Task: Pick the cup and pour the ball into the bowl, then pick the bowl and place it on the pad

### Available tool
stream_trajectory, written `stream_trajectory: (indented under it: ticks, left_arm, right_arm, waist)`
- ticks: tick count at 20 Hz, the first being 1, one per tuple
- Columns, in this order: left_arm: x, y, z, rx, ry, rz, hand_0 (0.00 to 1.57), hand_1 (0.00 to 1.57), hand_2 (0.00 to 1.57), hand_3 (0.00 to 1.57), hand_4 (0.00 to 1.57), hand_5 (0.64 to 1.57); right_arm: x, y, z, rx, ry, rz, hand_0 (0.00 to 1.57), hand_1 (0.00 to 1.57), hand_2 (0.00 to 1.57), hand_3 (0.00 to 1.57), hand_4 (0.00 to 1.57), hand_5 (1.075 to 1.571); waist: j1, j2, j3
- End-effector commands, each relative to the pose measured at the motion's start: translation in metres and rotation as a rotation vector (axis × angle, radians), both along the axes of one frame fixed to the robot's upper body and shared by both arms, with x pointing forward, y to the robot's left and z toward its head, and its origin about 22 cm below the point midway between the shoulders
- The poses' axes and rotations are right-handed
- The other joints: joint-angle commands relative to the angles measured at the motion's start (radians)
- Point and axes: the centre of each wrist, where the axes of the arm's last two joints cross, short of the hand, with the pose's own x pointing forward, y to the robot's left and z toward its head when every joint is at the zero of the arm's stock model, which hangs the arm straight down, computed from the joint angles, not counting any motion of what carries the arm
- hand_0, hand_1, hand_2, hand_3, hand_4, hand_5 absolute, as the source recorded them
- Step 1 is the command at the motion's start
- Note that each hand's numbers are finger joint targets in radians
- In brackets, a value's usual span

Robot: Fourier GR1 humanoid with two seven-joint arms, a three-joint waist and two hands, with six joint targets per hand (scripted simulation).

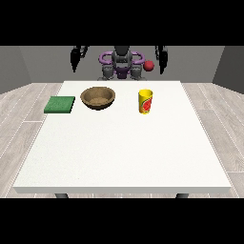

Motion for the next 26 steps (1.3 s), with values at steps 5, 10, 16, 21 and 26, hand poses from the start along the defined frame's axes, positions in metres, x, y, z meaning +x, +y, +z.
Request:
stream_trajectory:
  ticks: [5,10,16,21,26]
  left_arm:
    - [0.001,0.005,0.025,0.006,0.007,0.008,0.0,0.0,0.0,0.0,0.0,1.43]
    - [-0.002,0.032,0.011,-0.2,-0.17,0.118,0.0,0.0,0.0,0.0,0.0,1.428]
    - [0.018,0.056,0.034,-0.19,-0.251,0.073,0.0,0.0,0.0,0.0,0.0,1.407]
    - [0.048,0.037,0.045,-0.192,-0.364,0.078,0.0,0.0,0.0,0.0,0.0,1.407]
    - [0.064,0.027,0.022,-0.18,-0.399,0.07,0.0,0.0,0.0,0.0,0.0,1.393]
  right_arm:
    - [0.002,-0.01,0.03,-0.036,-0.01,0.0,0.0,0.0,0.0,0.0,0.0,1.571]
    - [-0.016,-0.042,-0.001,0.15,-0.134,-0.016,0.0,0.0,0.0,0.0,0.0,1.57]
    - [-0.005,-0.031,-0.003,0.189,-0.2,0.018,0.0,0.0,0.0,0.0,0.0,1.571]
    - [0.019,-0.051,0.001,0.184,-0.311,0.052,0.0,0.0,0.0,0.0,0.0,1.57]
    - [0.045,-0.033,0.011,0.161,-0.349,0.05,0.0,0.0,0.0,0.0,0.0,1.568]
  waist:
    - [-0.002,-0.247,0.0163]
    - [0.004,-0.052,0.0248]
    - [0.009,0.02,0.0247]
    - [-0.019,0.177,0.0249]
    - [-0.013,0.226,0.0245]
